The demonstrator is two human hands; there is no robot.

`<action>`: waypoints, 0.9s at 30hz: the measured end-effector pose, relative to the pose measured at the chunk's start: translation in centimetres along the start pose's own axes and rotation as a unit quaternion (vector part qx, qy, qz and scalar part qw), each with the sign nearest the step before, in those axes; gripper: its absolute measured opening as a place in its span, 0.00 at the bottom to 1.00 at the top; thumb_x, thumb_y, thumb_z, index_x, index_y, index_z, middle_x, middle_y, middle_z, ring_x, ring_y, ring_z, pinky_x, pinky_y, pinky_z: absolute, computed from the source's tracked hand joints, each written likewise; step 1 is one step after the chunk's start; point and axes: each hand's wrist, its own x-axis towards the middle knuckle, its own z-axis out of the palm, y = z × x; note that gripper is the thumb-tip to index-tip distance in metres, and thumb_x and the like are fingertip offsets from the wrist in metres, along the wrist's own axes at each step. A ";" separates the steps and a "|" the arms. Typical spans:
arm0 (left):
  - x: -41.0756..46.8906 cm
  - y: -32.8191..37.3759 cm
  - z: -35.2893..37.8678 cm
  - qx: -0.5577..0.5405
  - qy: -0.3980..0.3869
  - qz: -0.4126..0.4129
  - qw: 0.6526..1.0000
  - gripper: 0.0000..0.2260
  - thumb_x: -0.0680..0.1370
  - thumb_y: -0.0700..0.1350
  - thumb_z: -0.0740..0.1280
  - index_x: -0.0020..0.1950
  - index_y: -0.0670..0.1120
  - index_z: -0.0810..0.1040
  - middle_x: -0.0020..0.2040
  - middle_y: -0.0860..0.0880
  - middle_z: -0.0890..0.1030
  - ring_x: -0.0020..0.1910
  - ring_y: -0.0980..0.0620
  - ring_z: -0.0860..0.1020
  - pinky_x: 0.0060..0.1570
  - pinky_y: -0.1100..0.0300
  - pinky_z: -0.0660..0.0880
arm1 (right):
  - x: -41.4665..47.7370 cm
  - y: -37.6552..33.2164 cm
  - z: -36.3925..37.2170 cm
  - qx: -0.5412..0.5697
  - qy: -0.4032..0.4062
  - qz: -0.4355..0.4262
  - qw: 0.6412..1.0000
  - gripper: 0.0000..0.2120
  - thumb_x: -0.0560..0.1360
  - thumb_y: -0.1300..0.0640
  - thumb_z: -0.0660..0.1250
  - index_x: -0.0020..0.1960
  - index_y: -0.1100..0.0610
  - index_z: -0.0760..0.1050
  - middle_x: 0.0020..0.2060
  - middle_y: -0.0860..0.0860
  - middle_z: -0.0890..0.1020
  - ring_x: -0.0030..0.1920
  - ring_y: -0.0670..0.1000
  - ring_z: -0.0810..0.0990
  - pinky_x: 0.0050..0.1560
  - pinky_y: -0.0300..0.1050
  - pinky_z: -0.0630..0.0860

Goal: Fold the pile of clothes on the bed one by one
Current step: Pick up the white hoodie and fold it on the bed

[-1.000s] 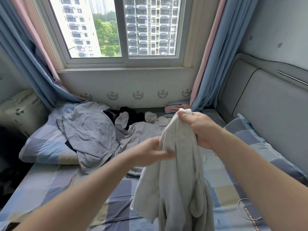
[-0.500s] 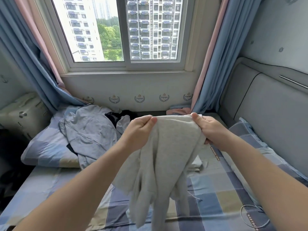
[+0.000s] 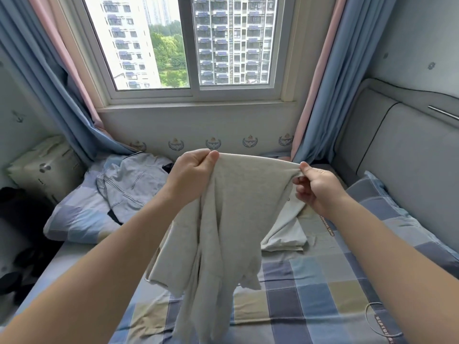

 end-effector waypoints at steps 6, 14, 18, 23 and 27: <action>-0.4 0.8 0.2 -0.073 0.052 -0.001 0.996 0.20 0.85 0.47 0.61 0.35 0.43 0.63 0.29 0.58 0.60 0.30 0.56 0.60 0.32 0.57 0.58 | -3.9 4.8 2.9 -0.238 -0.042 -0.170 0.955 0.16 0.77 0.53 0.73 0.60 0.56 0.71 0.55 0.50 0.78 0.55 0.48 0.80 0.54 0.46 0.80; 0.5 3.2 -0.5 -0.112 0.102 0.039 0.988 0.19 0.85 0.46 0.60 0.36 0.41 0.66 0.31 0.55 0.62 0.31 0.59 0.61 0.32 0.62 0.60 | -5.5 12.0 4.3 -0.469 -0.150 -0.052 0.869 0.14 0.81 0.46 0.66 0.59 0.55 0.78 0.53 0.56 0.82 0.54 0.56 0.80 0.45 0.45 0.69; 1.5 -0.8 -2.6 0.013 0.133 0.023 0.991 0.19 0.85 0.49 0.59 0.39 0.38 0.66 0.33 0.51 0.64 0.34 0.55 0.63 0.36 0.56 0.62 | -4.3 8.4 1.3 -0.443 -0.150 -0.113 0.876 0.19 0.81 0.47 0.65 0.34 0.53 0.70 0.29 0.47 0.71 0.30 0.46 0.68 0.35 0.49 0.63; 1.6 -4.5 -2.8 0.152 0.129 -0.049 0.979 0.19 0.85 0.51 0.59 0.38 0.41 0.69 0.32 0.49 0.71 0.37 0.45 0.70 0.38 0.54 0.59 | -5.3 1.2 0.1 -0.384 -0.183 -0.087 0.901 0.25 0.82 0.47 0.62 0.45 0.70 0.77 0.30 0.58 0.76 0.31 0.53 0.72 0.30 0.42 0.67; 0.6 -5.8 0.1 0.180 0.038 -0.117 0.976 0.10 0.79 0.52 0.68 0.48 0.46 0.75 0.49 0.44 0.78 0.51 0.42 0.77 0.52 0.52 0.73 | -6.0 -0.9 1.0 -0.293 -0.181 -0.060 0.937 0.28 0.79 0.40 0.63 0.50 0.67 0.81 0.43 0.65 0.84 0.41 0.59 0.82 0.46 0.56 0.81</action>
